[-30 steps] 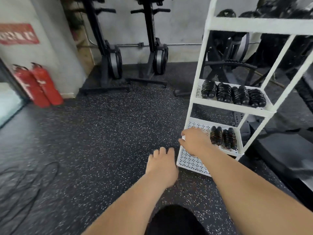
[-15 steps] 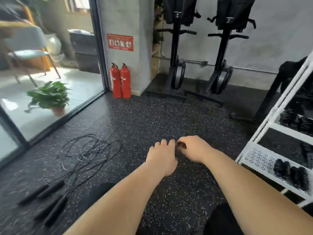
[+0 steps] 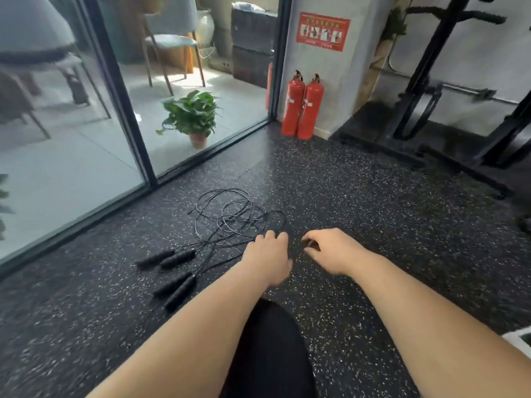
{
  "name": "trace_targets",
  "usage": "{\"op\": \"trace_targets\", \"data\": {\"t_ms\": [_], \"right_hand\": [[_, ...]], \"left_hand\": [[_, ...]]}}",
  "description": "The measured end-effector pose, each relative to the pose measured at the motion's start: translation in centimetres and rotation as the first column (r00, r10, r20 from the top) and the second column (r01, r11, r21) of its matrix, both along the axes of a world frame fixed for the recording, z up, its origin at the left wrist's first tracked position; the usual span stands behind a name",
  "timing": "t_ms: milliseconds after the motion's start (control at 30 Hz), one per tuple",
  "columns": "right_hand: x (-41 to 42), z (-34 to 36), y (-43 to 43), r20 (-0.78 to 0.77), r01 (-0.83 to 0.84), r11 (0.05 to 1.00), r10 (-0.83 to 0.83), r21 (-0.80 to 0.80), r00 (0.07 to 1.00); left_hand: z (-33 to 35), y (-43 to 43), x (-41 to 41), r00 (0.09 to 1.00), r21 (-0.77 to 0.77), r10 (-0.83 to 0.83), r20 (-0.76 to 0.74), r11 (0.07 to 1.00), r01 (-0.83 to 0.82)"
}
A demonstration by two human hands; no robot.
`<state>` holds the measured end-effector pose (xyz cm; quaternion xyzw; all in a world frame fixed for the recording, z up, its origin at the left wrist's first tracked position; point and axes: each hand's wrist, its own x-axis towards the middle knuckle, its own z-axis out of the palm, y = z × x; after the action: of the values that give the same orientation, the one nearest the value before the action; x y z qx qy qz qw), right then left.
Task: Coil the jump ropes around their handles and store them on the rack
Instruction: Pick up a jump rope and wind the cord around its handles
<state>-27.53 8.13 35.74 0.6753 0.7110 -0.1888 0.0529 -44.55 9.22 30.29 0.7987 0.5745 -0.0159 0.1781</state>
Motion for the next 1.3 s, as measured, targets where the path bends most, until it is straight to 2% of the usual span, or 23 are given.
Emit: {"op": "trace_targets", "data": {"t_ms": [467, 733, 1000, 1300], "right_hand": [[-10.9, -12.3, 9.9, -0.047, -0.199, 0.955, 0.194, -0.219, 0.98], [-15.6, -20.8, 12.0, -0.075, -0.283, 0.903, 0.274, -0.322, 0.959], [-19.3, -28.2, 13.6, -0.133, -0.312, 0.866, 0.282, -0.392, 0.95], [-20.1, -33.3, 13.5, -0.219, -0.332, 0.858, 0.264, -0.391, 0.939]], "left_hand": [[-13.2, 6.1, -12.6, 0.958, -0.189, 0.273, -0.086, 0.94, -0.285], [-21.4, 7.9, -17.7, 0.922, -0.263, 0.338, -0.189, 0.887, -0.38], [-29.5, 9.9, -21.9, 0.899, -0.229, 0.348, -0.265, 0.883, -0.41], [-36.9, 11.7, -24.7, 0.827, -0.118, 0.348, -0.442, 0.891, -0.438]]}}
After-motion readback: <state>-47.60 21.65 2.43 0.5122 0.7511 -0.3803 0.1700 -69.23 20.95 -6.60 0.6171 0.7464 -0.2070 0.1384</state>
